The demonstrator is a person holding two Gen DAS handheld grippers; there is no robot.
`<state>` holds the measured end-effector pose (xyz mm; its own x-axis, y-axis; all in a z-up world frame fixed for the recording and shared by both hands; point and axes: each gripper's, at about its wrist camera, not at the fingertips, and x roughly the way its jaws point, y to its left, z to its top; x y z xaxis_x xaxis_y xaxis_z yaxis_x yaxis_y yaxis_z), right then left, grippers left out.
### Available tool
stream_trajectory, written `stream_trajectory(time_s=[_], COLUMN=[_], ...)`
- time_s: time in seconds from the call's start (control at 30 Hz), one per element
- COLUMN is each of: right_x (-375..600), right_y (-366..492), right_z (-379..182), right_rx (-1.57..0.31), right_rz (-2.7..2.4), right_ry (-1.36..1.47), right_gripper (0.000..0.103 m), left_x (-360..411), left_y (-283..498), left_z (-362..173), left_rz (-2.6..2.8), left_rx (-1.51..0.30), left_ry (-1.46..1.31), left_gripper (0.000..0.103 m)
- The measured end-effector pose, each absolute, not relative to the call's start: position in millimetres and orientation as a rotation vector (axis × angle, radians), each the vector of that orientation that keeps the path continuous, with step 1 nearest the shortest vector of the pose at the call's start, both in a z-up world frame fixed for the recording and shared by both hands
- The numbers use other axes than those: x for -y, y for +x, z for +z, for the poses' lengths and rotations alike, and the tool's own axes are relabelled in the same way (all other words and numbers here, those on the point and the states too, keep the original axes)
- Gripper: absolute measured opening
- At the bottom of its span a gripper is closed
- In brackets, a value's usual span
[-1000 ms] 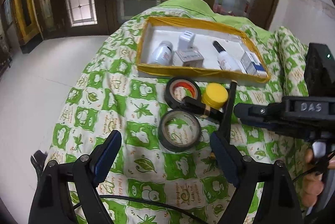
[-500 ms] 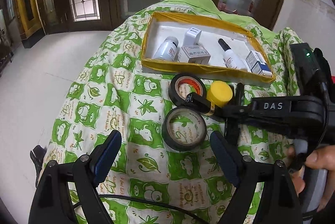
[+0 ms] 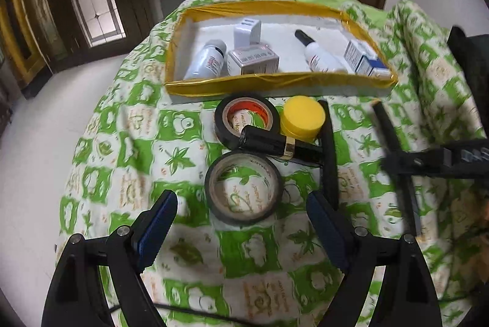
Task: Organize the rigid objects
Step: 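Grasp the black tape roll with the left tool while the right tool holds the marker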
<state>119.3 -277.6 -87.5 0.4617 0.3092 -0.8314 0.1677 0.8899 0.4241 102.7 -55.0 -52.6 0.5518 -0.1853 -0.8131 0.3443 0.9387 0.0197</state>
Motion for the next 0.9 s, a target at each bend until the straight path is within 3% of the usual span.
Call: stream_trajectory(time_s=[0.1, 0.3, 0.9], right_x=[282.1, 282.9, 269.6], right_y=[106.5, 103.3, 109.4], right_z=[-94.5, -94.7, -88.0], right_rx=[-1.106, -1.090, -1.027], right_rz=[0.098, 0.091, 0.075], right_ry=[0.536, 0.520, 0.416], right_gripper=[0.014, 0.014, 0.014], left_x=[58.8, 61.0, 47.2], left_y=[111.5, 119.5, 103.0], left_z=[-59.5, -71.9, -42.8], left_rz=[-0.304, -0.290, -0.320], left_rx=[-0.944, -0.980, -0.896], left_ry=[0.197, 0.212, 0.102], left_gripper=[0.089, 0.063, 0.062])
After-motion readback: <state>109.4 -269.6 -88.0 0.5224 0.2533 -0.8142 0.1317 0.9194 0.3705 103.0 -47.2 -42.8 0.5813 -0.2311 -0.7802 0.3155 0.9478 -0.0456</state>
